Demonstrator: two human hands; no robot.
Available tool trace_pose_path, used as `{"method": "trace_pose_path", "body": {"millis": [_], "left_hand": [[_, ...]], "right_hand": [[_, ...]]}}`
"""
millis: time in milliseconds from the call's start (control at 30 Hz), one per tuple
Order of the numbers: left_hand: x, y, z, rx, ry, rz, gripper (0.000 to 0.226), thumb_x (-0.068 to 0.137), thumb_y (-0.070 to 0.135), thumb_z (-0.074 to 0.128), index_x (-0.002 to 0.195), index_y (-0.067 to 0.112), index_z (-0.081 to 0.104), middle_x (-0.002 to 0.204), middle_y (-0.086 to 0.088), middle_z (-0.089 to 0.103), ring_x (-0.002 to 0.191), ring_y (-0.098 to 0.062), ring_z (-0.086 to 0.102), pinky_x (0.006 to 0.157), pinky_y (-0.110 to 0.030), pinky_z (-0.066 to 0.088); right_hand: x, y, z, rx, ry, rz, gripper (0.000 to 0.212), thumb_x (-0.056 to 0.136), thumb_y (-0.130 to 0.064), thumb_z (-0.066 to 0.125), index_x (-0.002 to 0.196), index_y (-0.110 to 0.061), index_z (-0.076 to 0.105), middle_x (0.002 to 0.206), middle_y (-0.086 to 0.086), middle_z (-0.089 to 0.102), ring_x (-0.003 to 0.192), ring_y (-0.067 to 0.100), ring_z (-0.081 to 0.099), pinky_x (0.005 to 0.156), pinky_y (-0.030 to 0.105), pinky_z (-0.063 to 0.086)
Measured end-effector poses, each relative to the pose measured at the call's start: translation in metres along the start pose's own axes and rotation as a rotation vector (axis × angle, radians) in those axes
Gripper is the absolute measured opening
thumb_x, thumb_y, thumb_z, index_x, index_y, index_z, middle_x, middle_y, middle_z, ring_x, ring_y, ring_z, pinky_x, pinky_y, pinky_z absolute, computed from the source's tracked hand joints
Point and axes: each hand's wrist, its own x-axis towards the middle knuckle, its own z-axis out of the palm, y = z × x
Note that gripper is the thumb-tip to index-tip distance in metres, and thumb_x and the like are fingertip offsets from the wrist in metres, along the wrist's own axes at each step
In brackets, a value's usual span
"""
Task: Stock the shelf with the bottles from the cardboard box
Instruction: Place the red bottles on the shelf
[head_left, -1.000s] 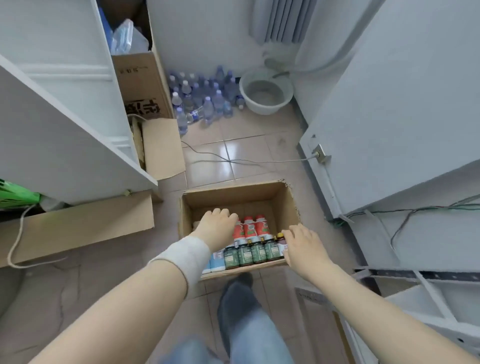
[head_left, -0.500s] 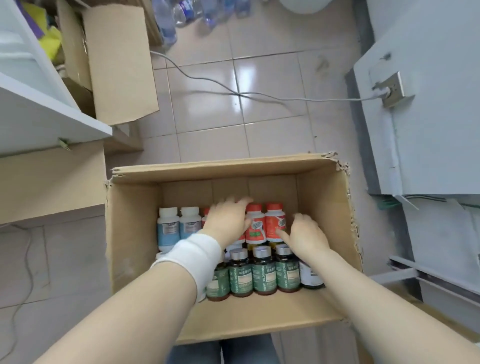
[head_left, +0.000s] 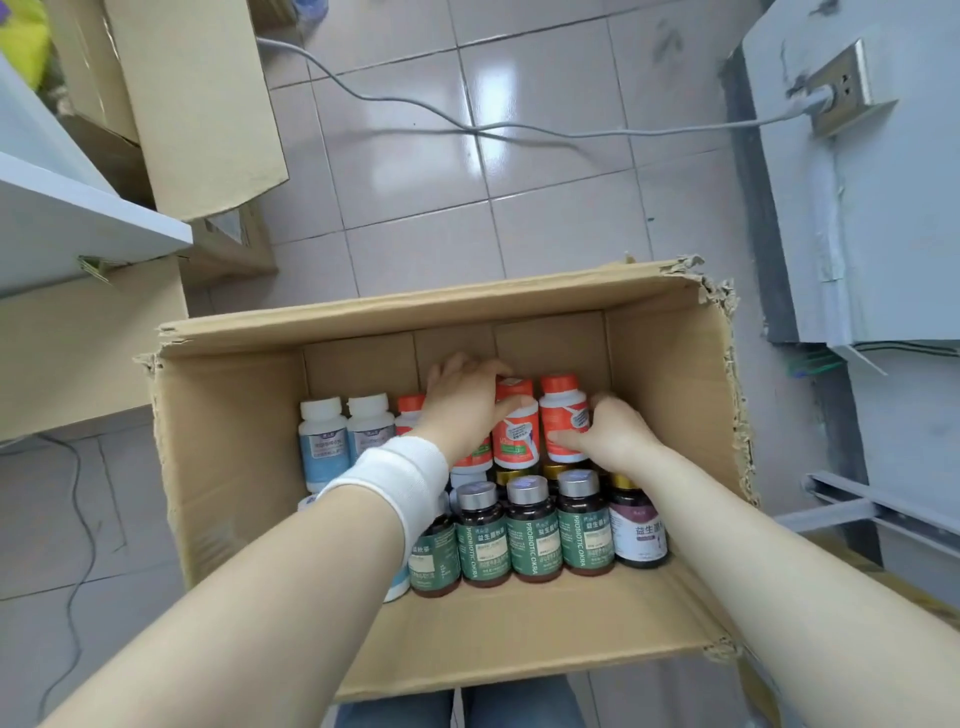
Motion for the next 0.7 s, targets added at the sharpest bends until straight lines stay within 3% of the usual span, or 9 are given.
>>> {"method": "trace_pose_path", "body": {"millis": [167,267,333,433,533,633,700], "left_hand": [[-0.027,0.003,-0.016,-0.190,0.204,0.048,0.044,0.086,0.039,0.059,0.125,0.020,0.053,0.123,-0.004,0.057,0.118,-0.024,0.044,0.096,-0.032,0.029],[-0.057,0.008,-0.039,-0.487,0.308,0.052,0.038,0.086,0.027,0.063,0.122,0.018,0.052,0.120,-0.003,0.055,0.107,-0.013,0.052,0.088,-0.014,0.035],[-0.084,0.014,-0.059,-0.615,0.380,0.083,0.034,0.086,0.022,0.064,0.117,0.022,0.051,0.115,0.005,0.051,0.101,-0.003,0.050,0.082,-0.002,0.036],[-0.127,0.025,-0.087,-0.777,0.456,0.104,0.034,0.085,0.021,0.066,0.112,0.030,0.049,0.115,0.007,0.053,0.102,-0.005,0.055,0.082,-0.008,0.045],[-0.170,0.040,-0.115,-0.898,0.476,0.098,0.032,0.084,0.026,0.066,0.112,0.031,0.051,0.115,0.006,0.057,0.103,-0.006,0.055,0.079,-0.009,0.046],[-0.212,0.054,-0.136,-1.013,0.422,0.145,0.019,0.086,0.030,0.062,0.104,0.029,0.055,0.102,0.009,0.061,0.098,-0.010,0.058,0.070,-0.008,0.047],[-0.240,0.063,-0.148,-1.114,0.334,0.187,0.012,0.088,0.034,0.058,0.099,0.032,0.054,0.100,0.005,0.063,0.097,-0.015,0.061,0.073,-0.018,0.050]], "right_hand": [[-0.023,-0.006,-0.013,0.097,0.136,-0.020,0.059,0.072,-0.029,0.077,0.118,-0.004,0.048,0.118,0.014,0.062,0.109,0.029,0.058,0.084,0.031,0.043],[-0.050,-0.012,-0.022,0.186,0.194,-0.054,0.064,0.070,-0.030,0.079,0.121,-0.008,0.046,0.118,0.008,0.061,0.108,0.025,0.058,0.089,0.034,0.044],[-0.076,-0.015,-0.029,0.238,0.247,-0.084,0.063,0.068,-0.033,0.079,0.119,-0.013,0.047,0.112,0.001,0.059,0.100,0.019,0.058,0.084,0.033,0.045],[-0.125,-0.018,-0.034,0.355,0.328,-0.107,0.061,0.067,-0.033,0.080,0.114,-0.019,0.044,0.105,-0.006,0.052,0.094,0.012,0.052,0.078,0.029,0.040],[-0.184,-0.023,-0.031,0.514,0.367,-0.121,0.064,0.067,-0.030,0.081,0.116,-0.020,0.041,0.109,-0.004,0.050,0.098,0.012,0.050,0.086,0.031,0.041],[-0.249,-0.027,-0.018,0.591,0.407,-0.126,0.069,0.070,-0.034,0.078,0.125,-0.019,0.040,0.110,-0.006,0.048,0.099,0.012,0.050,0.086,0.030,0.040],[-0.294,-0.029,-0.004,0.669,0.397,-0.139,0.063,0.073,-0.036,0.075,0.125,-0.020,0.042,0.110,-0.007,0.052,0.097,0.011,0.053,0.082,0.028,0.043]]}}
